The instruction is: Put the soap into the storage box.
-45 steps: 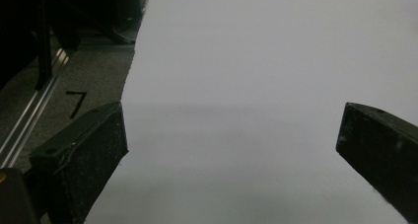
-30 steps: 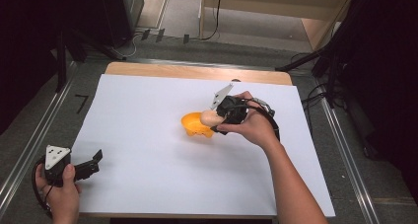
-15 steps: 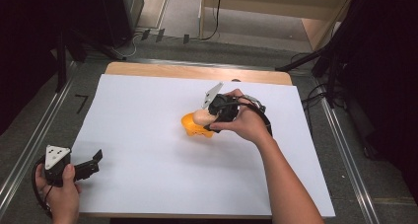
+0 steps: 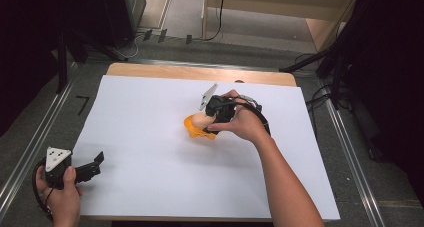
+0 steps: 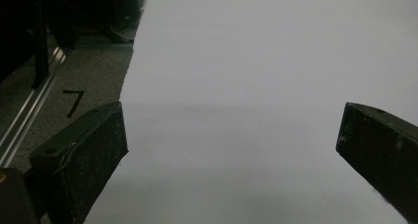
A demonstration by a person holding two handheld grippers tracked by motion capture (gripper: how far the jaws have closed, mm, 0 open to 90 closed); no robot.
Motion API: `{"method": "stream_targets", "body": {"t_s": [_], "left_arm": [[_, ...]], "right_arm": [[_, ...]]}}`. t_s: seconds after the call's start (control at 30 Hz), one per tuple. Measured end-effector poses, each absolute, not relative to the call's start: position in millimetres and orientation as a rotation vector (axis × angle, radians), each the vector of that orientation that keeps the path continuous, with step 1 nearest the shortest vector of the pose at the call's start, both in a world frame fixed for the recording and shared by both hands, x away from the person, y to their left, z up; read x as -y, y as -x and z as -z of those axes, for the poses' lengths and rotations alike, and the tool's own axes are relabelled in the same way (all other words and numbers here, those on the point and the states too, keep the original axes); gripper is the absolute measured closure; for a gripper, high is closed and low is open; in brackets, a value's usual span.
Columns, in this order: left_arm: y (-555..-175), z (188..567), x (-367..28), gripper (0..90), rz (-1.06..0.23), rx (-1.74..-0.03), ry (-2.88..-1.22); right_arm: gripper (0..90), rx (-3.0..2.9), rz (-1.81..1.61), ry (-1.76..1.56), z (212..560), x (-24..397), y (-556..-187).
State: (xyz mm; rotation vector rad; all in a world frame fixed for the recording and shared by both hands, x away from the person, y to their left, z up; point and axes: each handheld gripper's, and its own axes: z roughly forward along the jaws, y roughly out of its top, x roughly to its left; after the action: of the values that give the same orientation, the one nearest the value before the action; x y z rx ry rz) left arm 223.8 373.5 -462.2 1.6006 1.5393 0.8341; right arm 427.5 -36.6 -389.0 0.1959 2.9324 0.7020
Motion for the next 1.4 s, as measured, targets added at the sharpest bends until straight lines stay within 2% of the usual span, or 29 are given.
{"method": "stream_targets", "body": {"t_s": [0.83,1.4], "left_arm": [[-224,462,-374,0.0,-0.83,-1.541,-1.6],[-224,462,-374,0.0,-0.824,-1.543,-1.597]], "right_arm": [[32.7,-3.025,-0.706,-0.295,398,35,-440],[26.3,-2.95,-0.762,-0.375,385,45,-437]]}}
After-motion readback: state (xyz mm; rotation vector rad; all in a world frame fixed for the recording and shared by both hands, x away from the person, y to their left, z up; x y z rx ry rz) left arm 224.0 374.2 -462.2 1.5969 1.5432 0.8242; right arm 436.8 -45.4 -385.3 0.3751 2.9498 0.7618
